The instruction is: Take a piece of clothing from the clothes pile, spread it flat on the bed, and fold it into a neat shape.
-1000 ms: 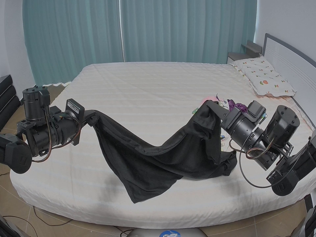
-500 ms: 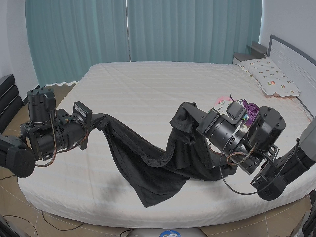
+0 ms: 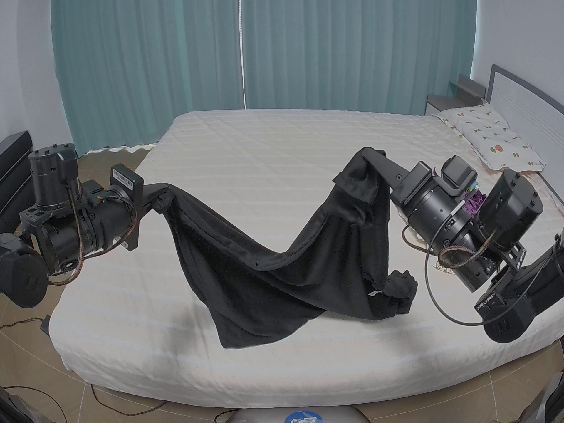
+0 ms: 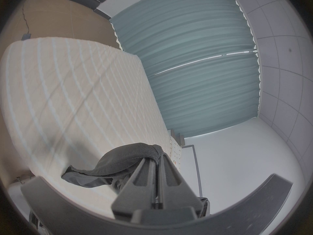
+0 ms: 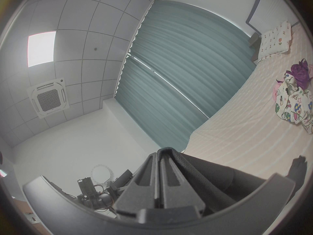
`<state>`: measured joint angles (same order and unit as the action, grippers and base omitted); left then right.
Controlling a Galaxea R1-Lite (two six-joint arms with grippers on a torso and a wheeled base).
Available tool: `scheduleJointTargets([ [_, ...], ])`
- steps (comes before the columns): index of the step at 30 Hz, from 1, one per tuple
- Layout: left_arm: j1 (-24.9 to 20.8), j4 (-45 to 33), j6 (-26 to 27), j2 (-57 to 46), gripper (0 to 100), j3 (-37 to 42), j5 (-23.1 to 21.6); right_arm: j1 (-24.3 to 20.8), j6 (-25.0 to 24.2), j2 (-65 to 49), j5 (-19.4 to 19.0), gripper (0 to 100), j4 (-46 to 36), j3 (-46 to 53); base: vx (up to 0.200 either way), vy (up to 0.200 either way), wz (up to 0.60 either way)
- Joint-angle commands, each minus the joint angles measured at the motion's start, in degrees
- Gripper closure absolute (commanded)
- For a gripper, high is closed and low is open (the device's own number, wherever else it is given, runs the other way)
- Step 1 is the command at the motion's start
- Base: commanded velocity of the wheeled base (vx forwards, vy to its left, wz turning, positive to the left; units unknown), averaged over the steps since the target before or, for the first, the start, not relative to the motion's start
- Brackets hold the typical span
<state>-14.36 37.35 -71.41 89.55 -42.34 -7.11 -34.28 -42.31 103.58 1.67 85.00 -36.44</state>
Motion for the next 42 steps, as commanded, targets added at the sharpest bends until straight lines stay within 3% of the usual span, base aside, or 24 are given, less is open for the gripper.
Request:
scheduleJointTargets([
  [1,0.21,-0.26,0.05,-0.52,100,0.33,-0.98,1.41,-0.14,-0.14,-0.26,100,0.25,4.09,0.0,0.0,0.0],
  [7,-0.41,-0.53,-0.04,1.06,100,1.03,-4.85,2.38,-0.31,1.09,-0.44,100,1.04,6.73,-0.033,0.0,0.0],
  [13,-2.08,-3.6,0.13,0.45,100,0.94,-5.55,2.02,-0.31,-0.84,-0.53,100,1.13,9.1,-0.2,0.0,0.0],
  [23,-3.39,-10.63,0.31,-6.67,100,-1.34,-5.64,-4.48,0.04,-17.45,0.26,100,0.07,17.89,-0.2,0.0,0.0],
  [28,-4.1,-14.5,0.13,-10.1,100,-3.72,-5.81,-4.66,0.3,-28.09,0.09,100,-5.29,15.26,-0.2,0.0,0.0],
  [33,-3.57,-14.68,0.05,-11.59,100,-6.27,-5.64,-0.44,-0.23,-34.15,-0.7,100,-18.82,2.86,-0.2,0.0,0.0],
  [36,-3.13,-15.47,0.05,-11.42,100,-9.08,-5.11,5.54,-1.81,-33.71,-3.16,100,-26.47,-7.68,0.0,0.0,0.0],
  [39,-2.43,-18.28,0.05,-10.89,100,-12.33,-5.02,10.64,-6.99,-30.9,-5.36,100,-30.16,-14.89,0.0,0.0,0.0],
  [42,-2.16,-20.48,0.13,-6.5,100,-15.05,-4.85,16.61,-8.75,-24.39,-7.03,100,-30.86,-18.41,0.0,0.0,0.0],
])
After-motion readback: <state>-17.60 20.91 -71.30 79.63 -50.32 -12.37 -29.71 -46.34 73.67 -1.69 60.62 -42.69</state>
